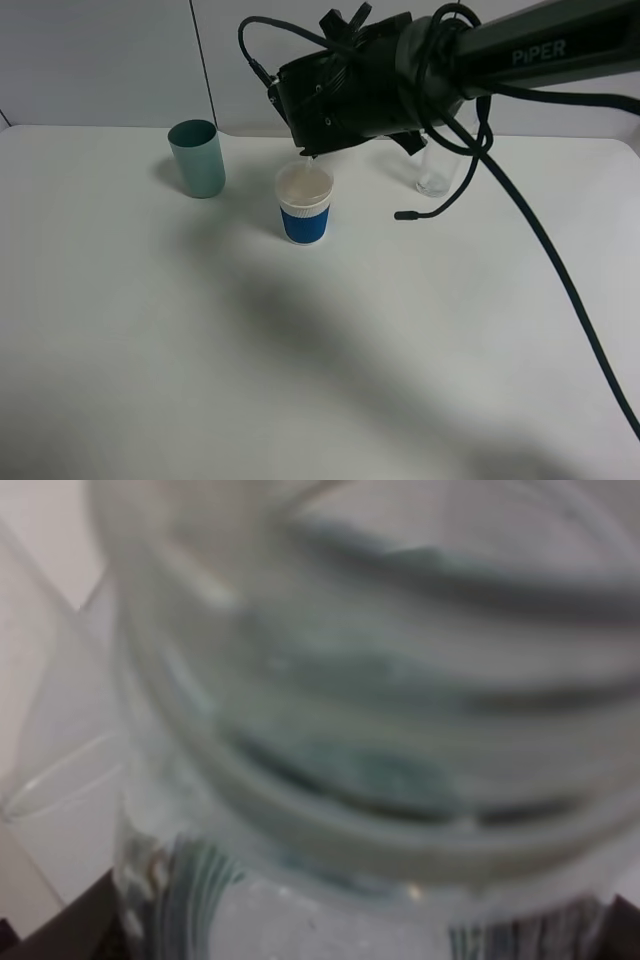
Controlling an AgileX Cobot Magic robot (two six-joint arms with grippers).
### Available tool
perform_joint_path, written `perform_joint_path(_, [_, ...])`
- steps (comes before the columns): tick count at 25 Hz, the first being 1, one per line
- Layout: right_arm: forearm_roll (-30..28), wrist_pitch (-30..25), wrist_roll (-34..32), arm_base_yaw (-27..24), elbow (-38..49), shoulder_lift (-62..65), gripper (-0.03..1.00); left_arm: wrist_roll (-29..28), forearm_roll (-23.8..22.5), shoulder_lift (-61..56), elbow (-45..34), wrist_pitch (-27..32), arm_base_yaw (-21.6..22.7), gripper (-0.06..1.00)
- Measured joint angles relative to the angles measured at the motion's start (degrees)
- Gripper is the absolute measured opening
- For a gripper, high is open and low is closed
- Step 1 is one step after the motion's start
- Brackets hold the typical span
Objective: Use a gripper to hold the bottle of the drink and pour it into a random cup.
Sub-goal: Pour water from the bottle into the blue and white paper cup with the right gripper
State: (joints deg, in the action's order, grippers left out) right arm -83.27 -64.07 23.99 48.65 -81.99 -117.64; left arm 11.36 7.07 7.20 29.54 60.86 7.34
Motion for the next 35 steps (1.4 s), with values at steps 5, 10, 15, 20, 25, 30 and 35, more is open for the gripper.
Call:
perform_joint_path(5, [-1.91,-0.93,-0.12,0.0,0.0,0.0,0.58,0.0,0.0,0.0,0.0,0.0,0.0,0.99])
perform_joint_path(10, [-3.99,-1.18,-2.05,0.0,0.0,0.0,0.58,0.0,0.0,0.0,0.0,0.0,0.0,0.99])
perform_joint_path(15, [-5.67,-1.37,-3.38,0.24,0.0,0.0,0.58,0.0,0.0,0.0,0.0,0.0,0.0,0.99])
perform_joint_path(20, [-6.48,-1.41,-4.87,0.42,0.0,0.0,0.58,0.0,0.0,0.0,0.0,0.0,0.0,0.99])
perform_joint_path(25, [-6.66,-1.57,-5.05,0.42,0.0,0.0,0.58,0.0,0.0,0.0,0.0,0.0,0.0,0.99])
perform_joint_path(30, [-6.99,-1.62,-5.05,0.42,0.0,0.0,0.58,0.0,0.0,0.0,0.0,0.0,0.0,0.99])
perform_joint_path(35, [-6.99,-1.62,-5.64,0.42,0.0,0.0,0.58,0.0,0.0,0.0,0.0,0.0,0.0,0.99])
